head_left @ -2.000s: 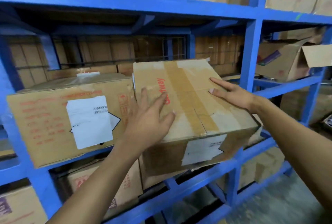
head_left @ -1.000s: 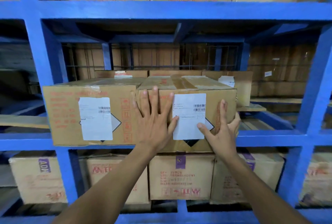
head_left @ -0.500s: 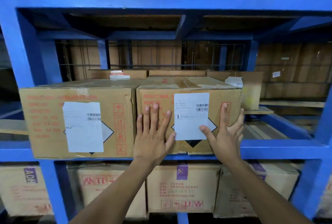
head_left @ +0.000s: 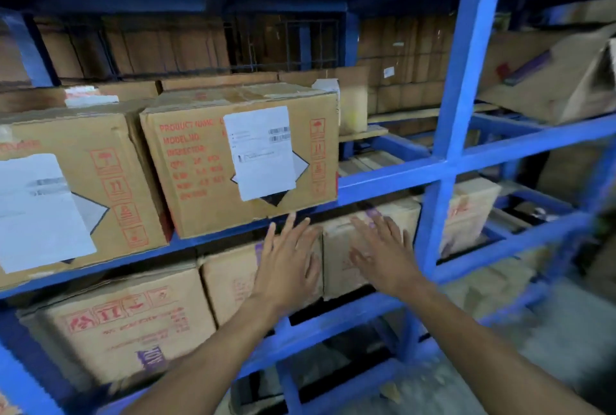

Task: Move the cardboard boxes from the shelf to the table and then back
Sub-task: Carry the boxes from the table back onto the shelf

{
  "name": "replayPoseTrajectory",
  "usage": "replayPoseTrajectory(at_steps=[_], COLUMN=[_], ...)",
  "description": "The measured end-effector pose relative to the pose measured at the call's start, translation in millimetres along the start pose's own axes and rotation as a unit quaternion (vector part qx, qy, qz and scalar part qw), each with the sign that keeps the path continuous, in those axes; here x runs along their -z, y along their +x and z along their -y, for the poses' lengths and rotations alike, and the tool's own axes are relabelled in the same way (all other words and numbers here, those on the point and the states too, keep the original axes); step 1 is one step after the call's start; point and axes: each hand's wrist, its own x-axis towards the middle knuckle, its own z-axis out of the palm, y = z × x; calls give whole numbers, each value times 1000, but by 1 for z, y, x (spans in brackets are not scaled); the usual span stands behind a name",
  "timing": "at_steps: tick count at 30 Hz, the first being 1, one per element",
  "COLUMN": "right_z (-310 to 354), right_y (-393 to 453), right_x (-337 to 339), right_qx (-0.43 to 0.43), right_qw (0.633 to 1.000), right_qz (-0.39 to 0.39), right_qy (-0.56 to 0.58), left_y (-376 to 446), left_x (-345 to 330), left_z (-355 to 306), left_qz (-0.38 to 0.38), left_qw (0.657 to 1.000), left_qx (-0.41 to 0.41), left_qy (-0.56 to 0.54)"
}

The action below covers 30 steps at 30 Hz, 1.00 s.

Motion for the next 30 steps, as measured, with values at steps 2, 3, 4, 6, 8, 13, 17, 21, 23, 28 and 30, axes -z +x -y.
replayPoseTrajectory(at_steps=[2, 3, 4, 6, 8, 13, 17, 21, 23, 28, 30], right_z=[-26, -42, -57, -82, -97, -116, -98, -62, -44, -15, -12], right_y=[-38, -62, -88, -139, -190, -322, -421, -508, -547, -634, -649], right_x=[-3, -5, -2, 8, 20, 63, 98, 122, 125, 104, 95], right_qx=[-55, -81, -114, -197, -281, -478, -580, -660, -710, -831, -837], right_qw=[997, 993, 987, 972, 951, 871, 801, 713, 638, 419, 385], right_qz=[30, 37, 48, 61, 47, 4, -69, -169, -243, -346, -386], right_qy=[-48, -79, -103, -110, -120, -115, -136, -167, -172, -117, -52], left_y=[3, 5, 8, 12, 12, -13, -50, -100, -127, -182, -194], left_x=[-25, -39, -50, -67, -80, -77, -62, -32, -19, 5, 10], left_z=[-24, -41, -60, -105, -151, -282, -381, -468, -508, -601, -631], left_qz=[20, 40, 55, 81, 113, 202, 267, 346, 381, 406, 402], left_qw=[997, 993, 987, 971, 949, 880, 803, 706, 656, 624, 622], left_qx=[-53, -82, -113, -167, -197, -298, -362, -411, -436, -531, -549], left_qy=[-49, -72, -96, -151, -217, -310, -392, -462, -484, -404, -386])
